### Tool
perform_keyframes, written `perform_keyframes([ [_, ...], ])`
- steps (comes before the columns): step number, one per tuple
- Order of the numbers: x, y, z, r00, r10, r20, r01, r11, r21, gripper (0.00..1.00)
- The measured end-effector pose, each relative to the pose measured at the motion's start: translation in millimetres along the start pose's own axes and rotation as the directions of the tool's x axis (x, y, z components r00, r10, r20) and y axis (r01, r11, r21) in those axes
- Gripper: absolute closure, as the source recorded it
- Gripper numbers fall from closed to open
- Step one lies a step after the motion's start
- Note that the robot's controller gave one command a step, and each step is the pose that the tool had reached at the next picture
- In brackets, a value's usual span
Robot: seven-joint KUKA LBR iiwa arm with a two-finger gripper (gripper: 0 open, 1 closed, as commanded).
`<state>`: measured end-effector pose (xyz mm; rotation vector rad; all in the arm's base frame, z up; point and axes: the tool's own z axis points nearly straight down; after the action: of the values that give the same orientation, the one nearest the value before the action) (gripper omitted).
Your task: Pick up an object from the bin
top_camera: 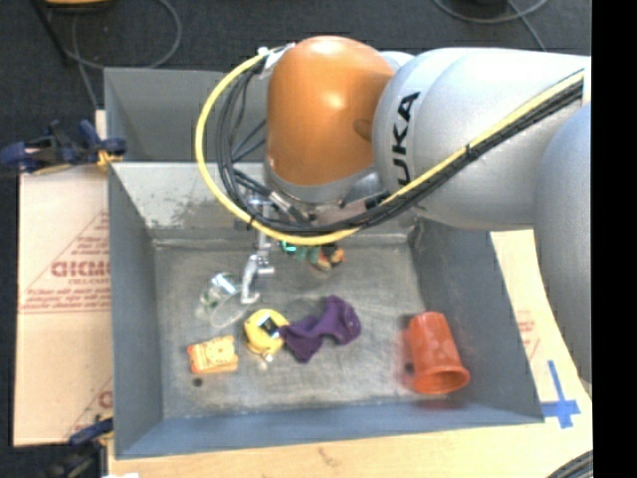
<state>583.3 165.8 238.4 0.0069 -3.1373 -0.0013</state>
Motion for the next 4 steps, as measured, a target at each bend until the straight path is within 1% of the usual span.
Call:
perform_keyframes([
  [1,-0.7,-1.1,-4.5,1.000,0.003,0.006,-0.003,1.000,-0.001,0.00],
  [2,15.7,2.8,36.8,0.999,-0.038,0.015,0.038,0.999,0.000,0.00],
  [3,19.7,2.7,51.9,0.999,-0.051,0.011,0.051,0.999,0.000,0.00],
  [4,38.4,16.1,79.2,0.999,-0.052,-0.002,0.052,0.999,0.003,0.00],
])
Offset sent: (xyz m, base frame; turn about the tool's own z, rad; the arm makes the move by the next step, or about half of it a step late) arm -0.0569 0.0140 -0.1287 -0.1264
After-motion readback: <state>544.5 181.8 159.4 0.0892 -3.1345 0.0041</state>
